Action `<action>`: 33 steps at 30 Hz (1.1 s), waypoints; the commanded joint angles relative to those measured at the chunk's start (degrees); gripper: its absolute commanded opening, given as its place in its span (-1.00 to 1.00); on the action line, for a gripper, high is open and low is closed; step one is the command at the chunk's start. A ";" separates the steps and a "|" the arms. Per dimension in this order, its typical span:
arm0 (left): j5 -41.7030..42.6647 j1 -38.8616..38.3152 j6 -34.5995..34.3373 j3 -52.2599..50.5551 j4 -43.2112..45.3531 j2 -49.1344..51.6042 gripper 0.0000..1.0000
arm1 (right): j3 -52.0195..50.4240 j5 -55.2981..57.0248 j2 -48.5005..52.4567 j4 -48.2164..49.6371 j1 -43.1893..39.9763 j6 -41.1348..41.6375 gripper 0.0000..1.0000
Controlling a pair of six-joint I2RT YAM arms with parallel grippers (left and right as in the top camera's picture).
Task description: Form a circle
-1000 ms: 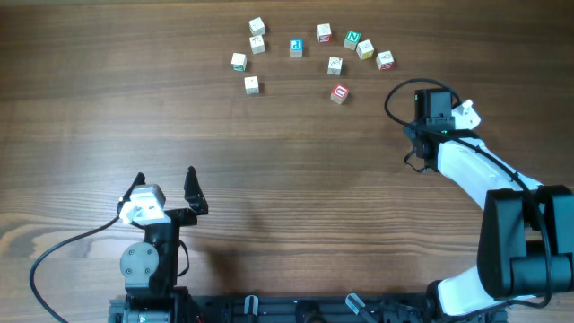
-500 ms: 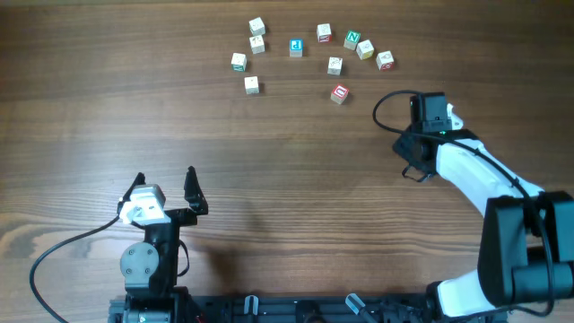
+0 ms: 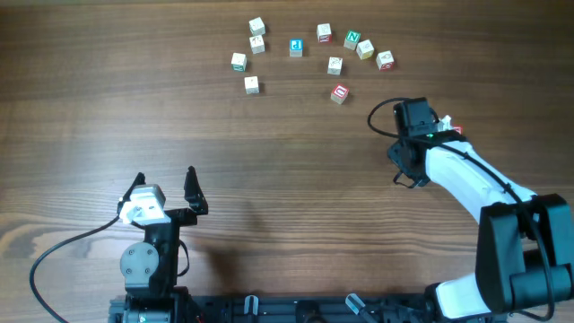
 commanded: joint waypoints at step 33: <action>0.68 0.37 1.31 -0.35 0.07 -0.52 1.00 | -3.45 13.62 2.27 5.40 -4.22 10.58 -0.91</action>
